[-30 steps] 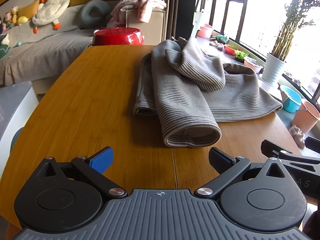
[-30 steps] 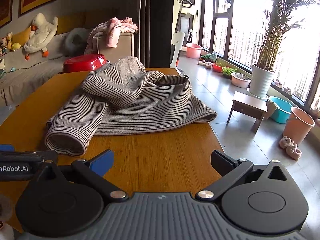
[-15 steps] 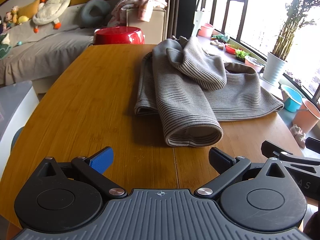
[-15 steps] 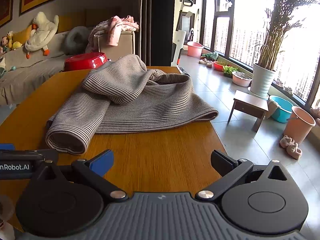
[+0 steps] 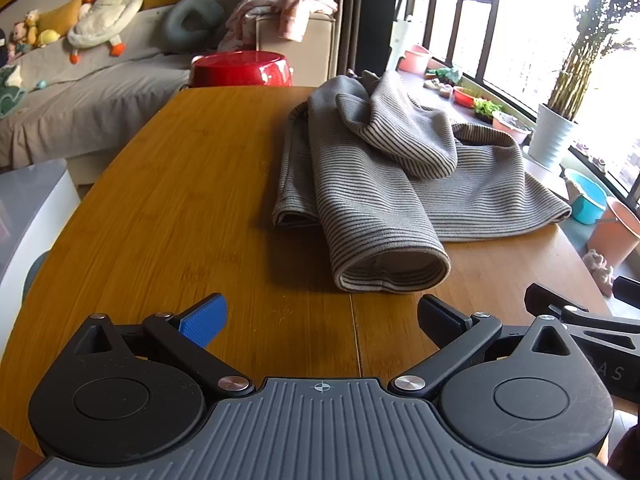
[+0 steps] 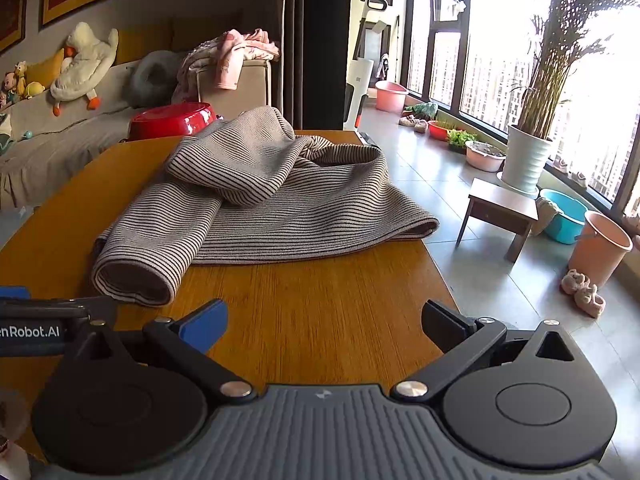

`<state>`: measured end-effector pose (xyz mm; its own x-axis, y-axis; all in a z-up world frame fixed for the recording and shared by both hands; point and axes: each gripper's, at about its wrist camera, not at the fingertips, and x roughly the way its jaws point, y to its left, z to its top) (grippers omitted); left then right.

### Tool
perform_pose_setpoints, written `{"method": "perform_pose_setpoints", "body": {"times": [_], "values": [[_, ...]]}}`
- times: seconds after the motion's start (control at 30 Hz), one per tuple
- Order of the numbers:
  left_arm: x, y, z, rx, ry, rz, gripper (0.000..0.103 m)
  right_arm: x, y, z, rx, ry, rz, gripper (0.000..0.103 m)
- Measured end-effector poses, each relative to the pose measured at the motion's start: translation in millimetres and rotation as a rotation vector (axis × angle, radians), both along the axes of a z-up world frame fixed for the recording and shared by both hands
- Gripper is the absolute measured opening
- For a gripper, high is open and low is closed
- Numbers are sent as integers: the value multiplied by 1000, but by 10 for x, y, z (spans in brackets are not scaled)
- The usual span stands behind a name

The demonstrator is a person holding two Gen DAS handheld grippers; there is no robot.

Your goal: Fold clothes

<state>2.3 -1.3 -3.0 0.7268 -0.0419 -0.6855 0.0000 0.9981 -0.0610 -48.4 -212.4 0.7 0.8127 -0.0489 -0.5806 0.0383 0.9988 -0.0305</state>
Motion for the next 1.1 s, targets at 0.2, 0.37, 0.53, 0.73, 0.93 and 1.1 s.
{"method": "perform_pose_setpoints", "body": {"times": [0.2,0.37,0.53,0.73,0.93,1.1], "values": [[-11,-10,-1,1,0,-1,103,9,4,-1,1,2,1,103],[-11,-8,1,2,3,0,103,10,6,-3,1,6,3,103],[-10,-2,3,2,5,0,103,13,0,-9,2,7,4,103],[-15,3,-6,1,8,0,103,17,6,-9,2,12,5,103],[-2,9,-11,0,12,2,103,27,3,-20,3,18,7,103],[70,44,-16,-5,17,11,103,60,4,-44,1,30,11,103]]}}
